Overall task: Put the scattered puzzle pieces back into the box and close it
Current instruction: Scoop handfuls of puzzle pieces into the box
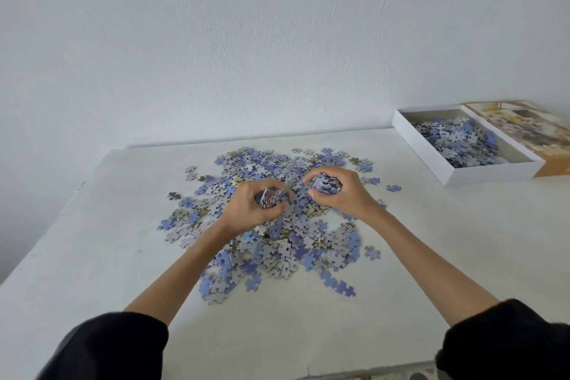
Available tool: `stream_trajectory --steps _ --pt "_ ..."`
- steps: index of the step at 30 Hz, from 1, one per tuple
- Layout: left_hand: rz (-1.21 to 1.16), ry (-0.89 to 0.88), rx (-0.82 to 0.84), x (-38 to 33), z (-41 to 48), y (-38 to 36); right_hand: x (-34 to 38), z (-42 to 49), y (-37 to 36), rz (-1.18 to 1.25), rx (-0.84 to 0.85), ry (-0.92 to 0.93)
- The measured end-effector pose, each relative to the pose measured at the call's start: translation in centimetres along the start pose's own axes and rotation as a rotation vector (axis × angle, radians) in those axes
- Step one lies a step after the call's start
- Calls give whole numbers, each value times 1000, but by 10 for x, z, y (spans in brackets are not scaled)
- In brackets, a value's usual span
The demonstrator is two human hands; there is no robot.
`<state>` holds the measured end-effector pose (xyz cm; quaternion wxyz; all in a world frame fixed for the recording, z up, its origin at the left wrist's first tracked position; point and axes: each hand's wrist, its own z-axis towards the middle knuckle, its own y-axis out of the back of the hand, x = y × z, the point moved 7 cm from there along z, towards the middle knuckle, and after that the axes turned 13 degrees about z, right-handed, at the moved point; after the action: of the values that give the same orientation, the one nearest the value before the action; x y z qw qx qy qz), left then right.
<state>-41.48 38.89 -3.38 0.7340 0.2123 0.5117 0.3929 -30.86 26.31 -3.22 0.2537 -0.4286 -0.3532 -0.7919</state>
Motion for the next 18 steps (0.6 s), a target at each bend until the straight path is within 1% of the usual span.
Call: stream_trajectory --steps 4,8,12,18 --pt "-8 72 -18 -2 11 -3 -3 8 16 10 35 33" --pt "71 38 -67 -13 30 -5 -3 15 41 42 42 62" --pt "48 52 -100 -26 54 -13 -5 22 77 81 32 74" --pt "-15 33 -117 -65 106 -47 -15 26 146 113 0 67"
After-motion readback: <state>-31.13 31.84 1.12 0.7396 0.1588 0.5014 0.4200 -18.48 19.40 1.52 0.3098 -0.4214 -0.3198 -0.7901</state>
